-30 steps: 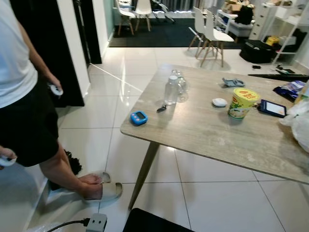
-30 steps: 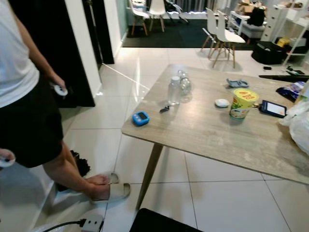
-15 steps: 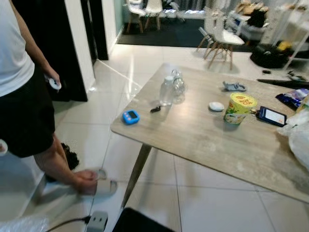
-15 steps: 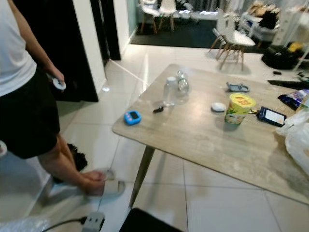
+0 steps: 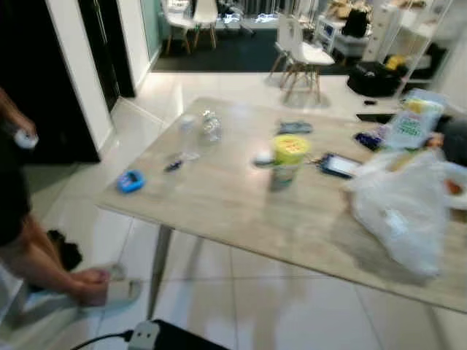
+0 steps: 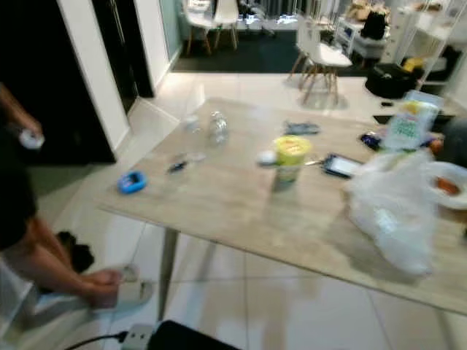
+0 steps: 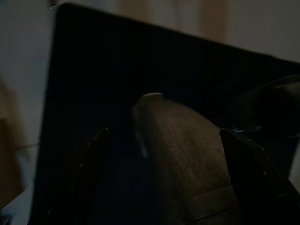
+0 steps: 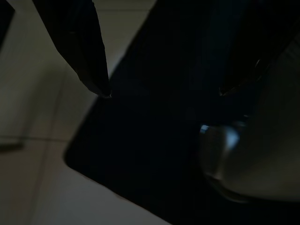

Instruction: Restocking fridge

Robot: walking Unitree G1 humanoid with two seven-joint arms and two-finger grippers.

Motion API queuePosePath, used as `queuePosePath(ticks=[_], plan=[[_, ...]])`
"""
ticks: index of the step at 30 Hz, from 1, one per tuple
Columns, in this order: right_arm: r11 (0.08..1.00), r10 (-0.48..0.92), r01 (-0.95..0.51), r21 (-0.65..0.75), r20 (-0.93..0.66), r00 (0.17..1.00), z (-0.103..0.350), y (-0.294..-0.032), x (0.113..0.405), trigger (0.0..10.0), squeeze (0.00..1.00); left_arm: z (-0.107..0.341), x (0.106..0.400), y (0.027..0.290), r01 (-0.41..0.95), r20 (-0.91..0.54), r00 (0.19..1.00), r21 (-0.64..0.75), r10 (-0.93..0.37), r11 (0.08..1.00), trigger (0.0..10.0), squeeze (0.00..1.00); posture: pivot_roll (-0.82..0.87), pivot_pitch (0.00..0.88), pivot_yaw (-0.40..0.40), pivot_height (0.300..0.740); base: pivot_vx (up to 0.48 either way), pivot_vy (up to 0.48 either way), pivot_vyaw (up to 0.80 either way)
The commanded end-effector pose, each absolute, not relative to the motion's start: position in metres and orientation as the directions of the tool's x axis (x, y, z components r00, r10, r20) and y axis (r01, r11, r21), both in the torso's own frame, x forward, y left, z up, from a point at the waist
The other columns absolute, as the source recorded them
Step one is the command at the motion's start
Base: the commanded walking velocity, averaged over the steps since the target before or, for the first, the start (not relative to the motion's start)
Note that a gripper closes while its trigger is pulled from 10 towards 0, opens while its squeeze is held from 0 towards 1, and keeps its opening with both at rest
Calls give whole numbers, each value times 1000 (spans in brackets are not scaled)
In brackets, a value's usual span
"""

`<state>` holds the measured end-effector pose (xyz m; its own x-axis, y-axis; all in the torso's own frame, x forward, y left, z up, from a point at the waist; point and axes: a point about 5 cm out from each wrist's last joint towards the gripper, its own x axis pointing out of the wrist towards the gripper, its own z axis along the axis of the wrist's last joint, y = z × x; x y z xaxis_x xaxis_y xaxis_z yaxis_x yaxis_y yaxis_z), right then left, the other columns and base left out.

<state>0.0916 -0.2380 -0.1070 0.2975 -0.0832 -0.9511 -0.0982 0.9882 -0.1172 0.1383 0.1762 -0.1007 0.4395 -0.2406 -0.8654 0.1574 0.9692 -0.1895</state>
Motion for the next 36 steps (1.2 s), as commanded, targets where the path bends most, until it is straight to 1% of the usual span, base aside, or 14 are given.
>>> queuePosePath(ticks=[1, 24, 27, 36], plan=[[990, -78, -86, -109, -951, 299, -108, -235, 92, 10000, 0, -106, 125, 174, 149, -885, 398, -199, -243, 969, 10000, 0, 52, 0, -25, 740, 0, -247, 0], [990, -74, -96, -107, -950, 303, -107, -233, 95, 10000, 0, -104, 130, 178, 90, -882, 429, -173, -195, 981, 10000, 0, 51, 0, -22, 740, 0, 0, 0], [989, -73, -98, -107, -951, 302, -107, -233, 95, 10000, 0, -104, 131, 179, 47, -876, 442, -191, -192, 981, 10000, 0, 51, 0, -22, 740, 0, 0, 0], [989, -71, -100, -106, -951, 300, -107, -232, 96, 10000, 0, -104, 130, 181, 54, -879, 437, -188, -192, 981, 10000, 0, 52, 0, -20, 740, 0, 0, 0]])
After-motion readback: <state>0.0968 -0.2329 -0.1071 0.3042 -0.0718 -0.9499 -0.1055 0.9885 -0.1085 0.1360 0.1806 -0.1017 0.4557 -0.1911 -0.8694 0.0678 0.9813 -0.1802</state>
